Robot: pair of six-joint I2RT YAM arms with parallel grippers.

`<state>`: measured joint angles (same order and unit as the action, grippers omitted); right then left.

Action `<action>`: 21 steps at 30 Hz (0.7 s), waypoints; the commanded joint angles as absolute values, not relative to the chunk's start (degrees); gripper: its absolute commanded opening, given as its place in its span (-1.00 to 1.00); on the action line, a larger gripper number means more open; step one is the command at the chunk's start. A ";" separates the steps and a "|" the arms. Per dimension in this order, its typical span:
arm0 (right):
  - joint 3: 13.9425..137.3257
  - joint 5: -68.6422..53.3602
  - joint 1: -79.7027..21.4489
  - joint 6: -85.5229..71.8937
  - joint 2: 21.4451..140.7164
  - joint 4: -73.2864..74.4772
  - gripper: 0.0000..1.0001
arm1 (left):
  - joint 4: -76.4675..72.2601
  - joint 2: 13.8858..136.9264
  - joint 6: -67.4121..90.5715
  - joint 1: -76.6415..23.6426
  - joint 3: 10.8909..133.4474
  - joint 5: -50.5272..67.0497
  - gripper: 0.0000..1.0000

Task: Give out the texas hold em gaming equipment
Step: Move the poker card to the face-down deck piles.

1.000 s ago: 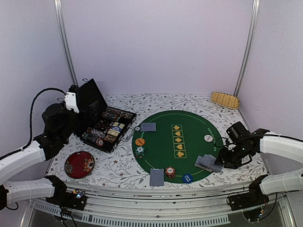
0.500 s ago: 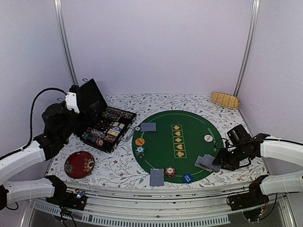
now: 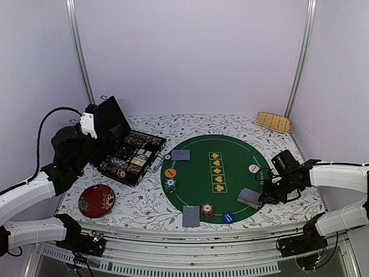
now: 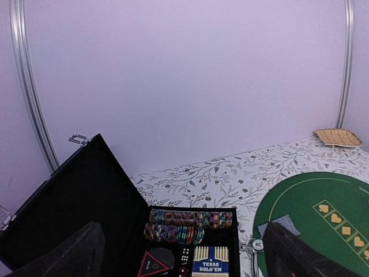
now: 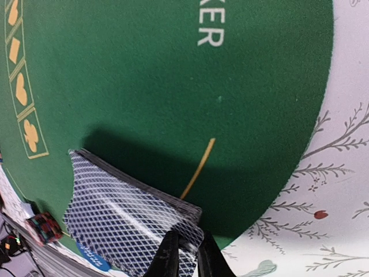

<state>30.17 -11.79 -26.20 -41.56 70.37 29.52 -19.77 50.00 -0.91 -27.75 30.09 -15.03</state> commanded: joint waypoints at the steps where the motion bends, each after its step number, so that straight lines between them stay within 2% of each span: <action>1: 32.09 -11.30 -26.04 -40.37 70.75 31.29 -0.85 | -19.48 49.66 -1.76 -27.86 31.55 -14.33 0.97; 3: 32.45 -11.13 -26.10 -40.30 70.75 32.15 -0.86 | -19.51 49.58 -1.80 -27.84 31.48 -14.24 0.97; 6: 32.96 -10.87 -26.57 -40.21 70.96 33.72 -0.73 | -19.45 49.57 -1.91 -27.86 31.55 -14.24 0.97; 8: 33.50 -9.96 -26.84 -40.08 71.26 35.63 -0.71 | -19.51 49.57 -2.03 -27.86 31.50 -14.32 0.97; 13: 35.37 -5.34 -26.89 -39.99 70.23 40.51 -0.74 | -19.43 49.74 -2.01 -27.86 31.52 -14.02 0.97; 15: 35.64 -5.27 -26.90 -39.92 69.53 40.74 -0.86 | -19.48 49.75 -2.02 -27.86 31.47 -13.91 0.97; 17: 35.53 -5.70 -26.89 -39.78 69.20 40.65 -0.88 | -19.49 49.74 -2.02 -27.86 31.49 -13.89 0.97; 21: 36.45 -5.30 -26.90 -39.90 68.73 40.40 -0.60 | -19.45 49.75 -2.02 -27.89 31.54 -13.93 0.97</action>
